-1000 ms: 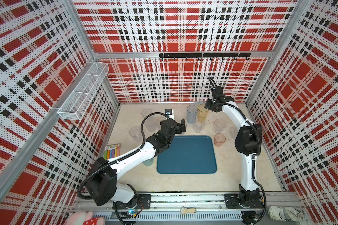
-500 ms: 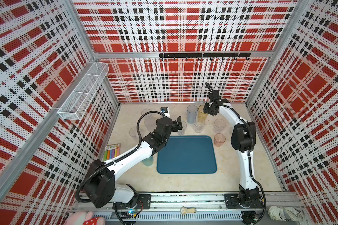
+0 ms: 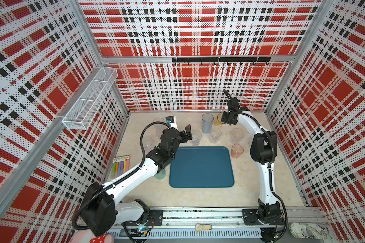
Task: Place the glasses into the tray
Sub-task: Pick up the glass from the top-center of the table.
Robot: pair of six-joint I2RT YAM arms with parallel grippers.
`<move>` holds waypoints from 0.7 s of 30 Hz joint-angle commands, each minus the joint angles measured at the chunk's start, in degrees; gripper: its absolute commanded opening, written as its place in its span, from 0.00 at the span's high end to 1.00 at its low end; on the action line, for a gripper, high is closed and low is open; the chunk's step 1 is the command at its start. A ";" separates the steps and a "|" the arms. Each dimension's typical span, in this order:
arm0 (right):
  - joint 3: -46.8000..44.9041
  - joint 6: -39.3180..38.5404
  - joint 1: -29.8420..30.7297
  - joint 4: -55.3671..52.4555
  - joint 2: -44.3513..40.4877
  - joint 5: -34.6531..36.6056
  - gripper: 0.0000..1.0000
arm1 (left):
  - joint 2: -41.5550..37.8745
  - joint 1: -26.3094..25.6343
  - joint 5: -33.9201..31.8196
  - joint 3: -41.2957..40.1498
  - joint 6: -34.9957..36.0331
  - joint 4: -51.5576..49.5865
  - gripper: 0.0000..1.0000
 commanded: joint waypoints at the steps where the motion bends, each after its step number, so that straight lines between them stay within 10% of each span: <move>1: 0.10 -2.09 -0.26 -1.13 -5.00 2.16 0.90 | -1.66 0.19 0.33 -0.93 0.37 1.76 0.01; 21: -0.24 -9.58 6.47 -19.18 -27.52 11.76 1.00 | -6.60 2.93 -5.46 -4.71 3.91 6.48 0.00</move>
